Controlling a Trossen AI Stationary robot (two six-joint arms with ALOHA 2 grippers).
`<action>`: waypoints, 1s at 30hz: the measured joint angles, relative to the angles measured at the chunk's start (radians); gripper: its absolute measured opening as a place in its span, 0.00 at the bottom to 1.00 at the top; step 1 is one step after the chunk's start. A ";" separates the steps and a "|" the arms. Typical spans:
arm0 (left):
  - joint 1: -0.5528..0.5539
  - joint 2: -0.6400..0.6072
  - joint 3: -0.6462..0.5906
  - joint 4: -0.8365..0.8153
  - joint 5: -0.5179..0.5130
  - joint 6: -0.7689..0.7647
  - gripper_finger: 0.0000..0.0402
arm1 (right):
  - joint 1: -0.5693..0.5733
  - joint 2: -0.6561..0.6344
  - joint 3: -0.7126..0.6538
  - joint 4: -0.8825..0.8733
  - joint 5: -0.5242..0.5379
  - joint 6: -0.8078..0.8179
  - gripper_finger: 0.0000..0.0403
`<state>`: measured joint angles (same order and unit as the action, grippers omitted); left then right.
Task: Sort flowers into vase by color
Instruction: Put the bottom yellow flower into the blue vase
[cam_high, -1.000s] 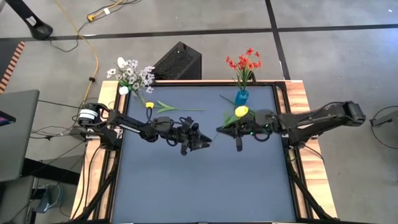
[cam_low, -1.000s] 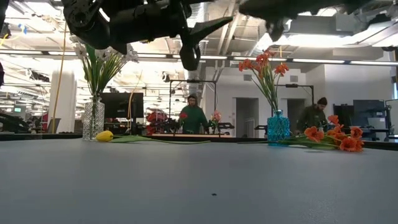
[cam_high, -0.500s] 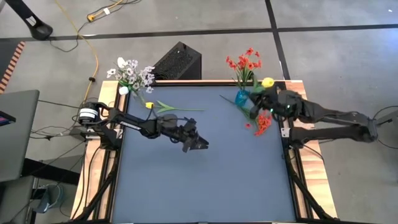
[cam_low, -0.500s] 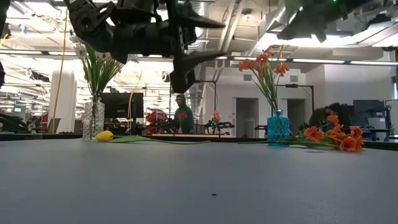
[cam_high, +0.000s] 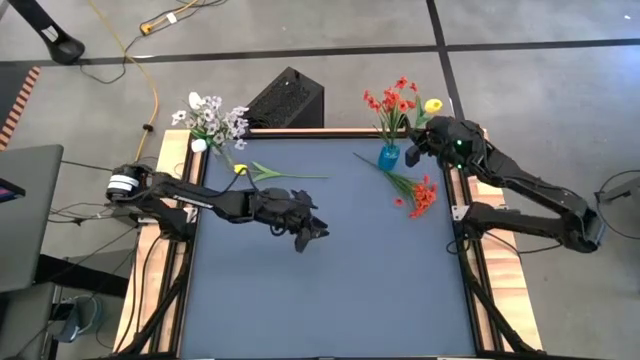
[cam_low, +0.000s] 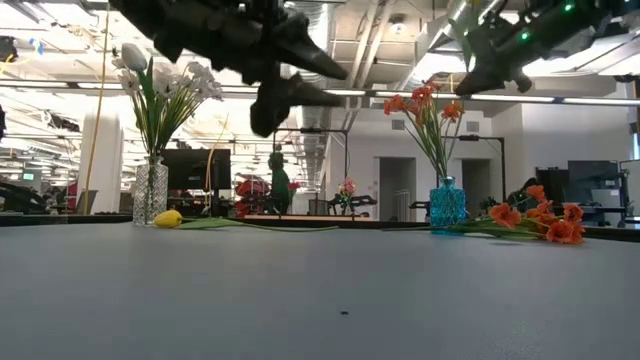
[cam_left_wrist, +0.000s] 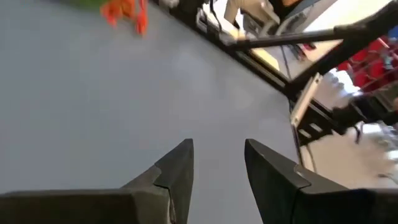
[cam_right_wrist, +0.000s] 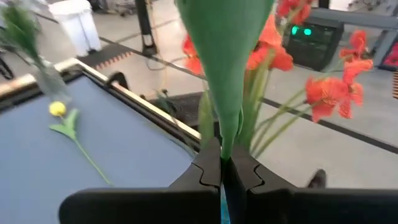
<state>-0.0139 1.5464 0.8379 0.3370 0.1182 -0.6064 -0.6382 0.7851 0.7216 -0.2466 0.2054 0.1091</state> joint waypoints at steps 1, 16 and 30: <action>0.000 -0.012 0.005 -0.008 -0.021 0.016 0.32 | -0.010 0.006 0.000 0.000 0.000 -0.010 0.06; 0.000 -0.057 0.004 -0.086 -0.100 0.030 0.31 | -0.045 0.135 0.001 0.092 -0.007 -0.105 0.06; -0.001 -0.057 0.003 -0.102 -0.098 0.017 0.31 | -0.063 0.163 0.001 0.096 -0.014 -0.118 0.06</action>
<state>-0.0147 1.4895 0.8413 0.2346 0.0200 -0.5895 -0.7011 0.9483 0.7223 -0.1501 0.1916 -0.0086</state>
